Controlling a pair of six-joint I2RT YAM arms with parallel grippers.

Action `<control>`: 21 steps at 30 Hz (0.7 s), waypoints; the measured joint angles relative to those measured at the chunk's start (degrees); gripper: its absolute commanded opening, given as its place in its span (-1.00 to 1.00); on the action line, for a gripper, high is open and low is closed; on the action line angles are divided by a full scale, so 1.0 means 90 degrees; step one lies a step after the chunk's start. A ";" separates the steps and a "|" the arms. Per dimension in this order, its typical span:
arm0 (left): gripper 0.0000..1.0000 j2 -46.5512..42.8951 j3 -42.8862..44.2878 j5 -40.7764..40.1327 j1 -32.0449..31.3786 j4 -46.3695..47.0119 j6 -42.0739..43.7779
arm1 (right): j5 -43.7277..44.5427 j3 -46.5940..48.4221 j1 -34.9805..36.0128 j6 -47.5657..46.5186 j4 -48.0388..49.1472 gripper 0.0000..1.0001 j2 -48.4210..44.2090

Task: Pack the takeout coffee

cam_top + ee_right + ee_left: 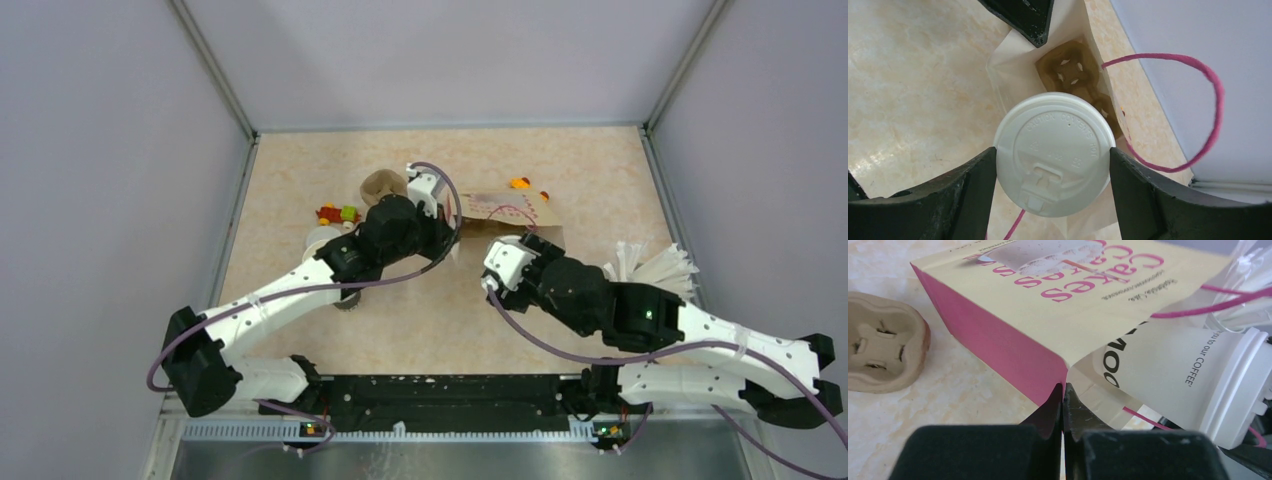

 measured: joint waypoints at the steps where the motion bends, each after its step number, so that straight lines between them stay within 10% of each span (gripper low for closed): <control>1: -1.00 0.0000 0.0000 0.0075 0.0024 -0.0051 -0.0017 | -0.0046 -0.0010 0.0000 -0.0046 -0.0019 0.10 0.0032; 21: -0.97 -0.0289 0.0211 0.2667 0.1001 -0.1343 0.0508 | -0.0903 -0.0063 -0.0151 -0.1715 -0.0019 0.11 0.1018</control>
